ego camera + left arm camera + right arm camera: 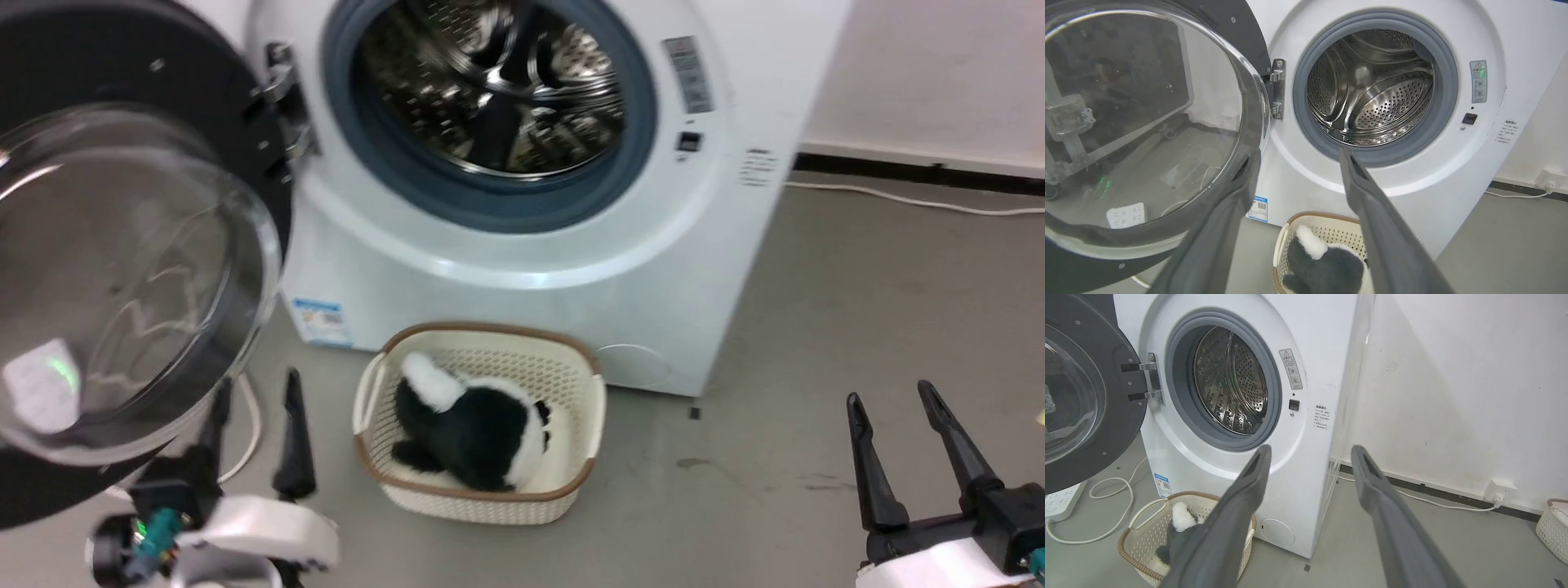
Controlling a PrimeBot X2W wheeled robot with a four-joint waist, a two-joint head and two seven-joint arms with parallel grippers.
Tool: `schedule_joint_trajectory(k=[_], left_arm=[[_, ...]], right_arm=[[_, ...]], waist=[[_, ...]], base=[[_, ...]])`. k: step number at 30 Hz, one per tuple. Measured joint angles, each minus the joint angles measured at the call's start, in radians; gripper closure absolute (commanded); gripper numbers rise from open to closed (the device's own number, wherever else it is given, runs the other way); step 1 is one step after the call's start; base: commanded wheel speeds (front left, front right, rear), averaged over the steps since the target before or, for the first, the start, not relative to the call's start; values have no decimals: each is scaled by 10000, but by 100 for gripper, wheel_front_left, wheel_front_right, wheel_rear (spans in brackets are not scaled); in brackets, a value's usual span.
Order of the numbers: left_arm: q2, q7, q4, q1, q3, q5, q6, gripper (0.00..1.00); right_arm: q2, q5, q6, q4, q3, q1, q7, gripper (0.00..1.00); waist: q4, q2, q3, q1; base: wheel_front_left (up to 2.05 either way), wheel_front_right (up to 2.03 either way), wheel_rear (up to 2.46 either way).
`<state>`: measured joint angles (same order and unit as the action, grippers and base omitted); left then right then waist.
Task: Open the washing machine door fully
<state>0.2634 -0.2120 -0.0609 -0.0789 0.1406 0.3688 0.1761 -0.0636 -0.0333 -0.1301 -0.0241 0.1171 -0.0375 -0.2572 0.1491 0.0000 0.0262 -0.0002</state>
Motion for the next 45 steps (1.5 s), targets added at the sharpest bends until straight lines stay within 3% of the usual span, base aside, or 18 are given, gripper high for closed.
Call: schedule_joint_trajectory(k=[11,23,24,45], left_arm=[[-922,-286,-251,983,823,-284,161,0],[-941,-443,-272,1009,809,-863,334,0],[-941,-443,-267,1009,807,-876,332,100],[-1076,-79,-203,1003,502,-1195,56,100]], right_arm=[[61,107,2,-33,46,-267,0,0],[81,347,2,115,-105,-368,0,0],[82,355,2,119,-111,-368,0,100],[81,355,2,127,-251,-358,357,100]], waist=[[-1055,0,-235,1],[-1138,0,-139,2],[-1132,0,-137,2],[-1187,0,-155,2]], base=[[0,0,0],[0,0,0],[0,0,0],[0,0,0]])
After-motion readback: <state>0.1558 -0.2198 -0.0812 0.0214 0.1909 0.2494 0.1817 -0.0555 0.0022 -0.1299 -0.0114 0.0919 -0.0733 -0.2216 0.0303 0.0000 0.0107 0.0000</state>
